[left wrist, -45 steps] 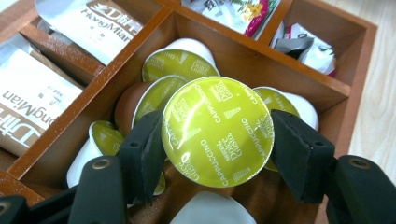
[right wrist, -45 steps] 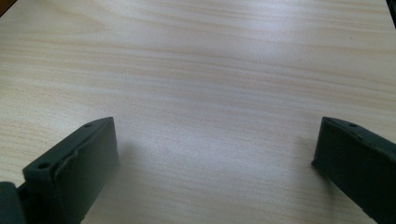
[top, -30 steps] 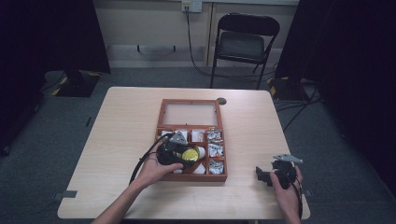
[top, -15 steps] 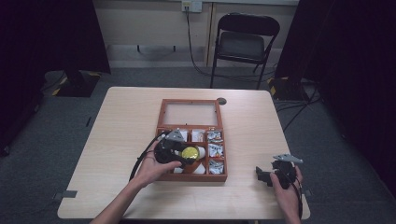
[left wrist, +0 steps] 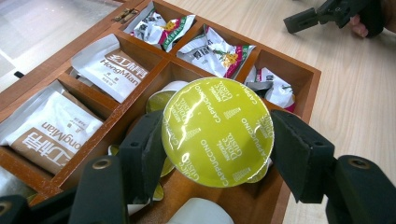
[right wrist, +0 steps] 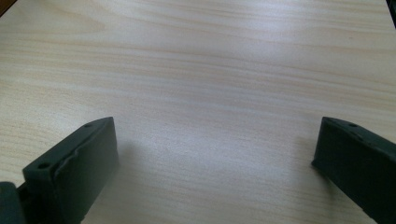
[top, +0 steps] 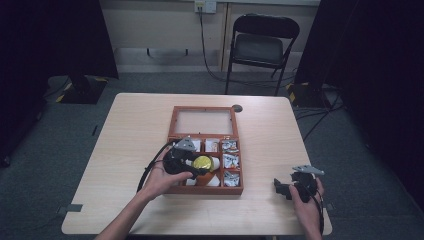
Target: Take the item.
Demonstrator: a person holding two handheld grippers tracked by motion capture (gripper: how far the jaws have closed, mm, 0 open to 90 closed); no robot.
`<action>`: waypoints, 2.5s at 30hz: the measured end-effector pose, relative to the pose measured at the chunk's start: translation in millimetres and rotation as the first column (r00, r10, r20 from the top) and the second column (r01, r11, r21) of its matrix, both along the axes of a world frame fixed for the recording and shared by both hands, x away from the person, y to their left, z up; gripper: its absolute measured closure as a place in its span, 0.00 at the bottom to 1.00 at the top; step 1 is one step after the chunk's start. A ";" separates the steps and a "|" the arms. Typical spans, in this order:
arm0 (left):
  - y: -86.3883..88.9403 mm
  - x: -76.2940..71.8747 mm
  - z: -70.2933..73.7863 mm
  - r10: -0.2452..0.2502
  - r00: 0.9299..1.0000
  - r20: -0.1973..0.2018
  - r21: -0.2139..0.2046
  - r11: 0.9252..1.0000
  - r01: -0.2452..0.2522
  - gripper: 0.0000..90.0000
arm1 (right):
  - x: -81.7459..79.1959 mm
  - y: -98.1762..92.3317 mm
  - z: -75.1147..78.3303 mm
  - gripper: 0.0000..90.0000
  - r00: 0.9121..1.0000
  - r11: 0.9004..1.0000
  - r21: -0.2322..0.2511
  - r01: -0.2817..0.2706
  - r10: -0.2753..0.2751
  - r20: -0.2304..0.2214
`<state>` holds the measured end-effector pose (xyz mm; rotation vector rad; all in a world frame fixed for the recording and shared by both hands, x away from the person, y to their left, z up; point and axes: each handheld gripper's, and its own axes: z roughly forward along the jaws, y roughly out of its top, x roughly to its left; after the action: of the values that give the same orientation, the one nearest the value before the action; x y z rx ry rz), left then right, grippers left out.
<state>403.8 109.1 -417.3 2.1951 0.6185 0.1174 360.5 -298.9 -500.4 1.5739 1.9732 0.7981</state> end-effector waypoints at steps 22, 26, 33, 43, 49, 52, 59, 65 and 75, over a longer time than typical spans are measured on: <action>27.9 -0.2 15.3 0.045 0.998 0.035 -0.010 0.999 -0.045 0.42 | 0.1 0.0 0.0 0.00 1.000 1.000 0.000 0.000 0.000 0.000; 33.2 0.6 18.6 0.058 0.997 0.043 -0.021 0.998 -0.057 0.42 | 0.1 0.0 0.0 0.00 1.000 1.000 0.000 0.000 0.000 0.000; 40.2 2.4 20.3 0.074 0.996 0.046 -0.029 0.997 -0.073 0.42 | 0.1 0.0 0.0 0.00 1.000 1.000 0.000 0.000 0.000 0.000; 51.5 2.9 26.3 0.095 0.994 0.051 -0.046 0.995 -0.092 0.42 | 0.1 0.0 0.0 0.00 1.000 1.000 0.000 0.000 0.000 0.000; 61.5 5.3 29.0 0.118 0.992 0.050 -0.065 0.991 -0.115 0.42 | 0.1 0.0 0.0 0.00 1.000 1.000 0.000 0.000 0.000 0.000; 67.4 6.5 31.0 0.130 0.990 0.054 -0.072 0.990 -0.126 0.42 | 0.1 0.0 0.0 0.00 1.000 1.000 0.000 0.000 0.000 0.000; 84.0 8.1 36.2 0.163 0.985 0.058 -0.088 0.983 -0.158 0.42 | 0.1 0.0 0.0 0.00 1.000 1.000 0.000 0.000 0.000 0.000; 89.0 6.2 40.4 0.175 0.982 0.066 -0.102 0.980 -0.168 0.42 | 0.1 0.0 0.0 0.00 1.000 1.000 0.000 0.000 0.000 0.000; 107.4 10.6 40.4 0.255 0.965 0.064 -0.119 0.962 -0.246 0.42 | 0.1 0.0 0.0 0.00 1.000 1.000 0.000 0.000 0.000 0.000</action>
<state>414.4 216.5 -376.9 1.9884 0.8365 0.2947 360.7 -298.9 -500.4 1.5734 1.9735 0.7980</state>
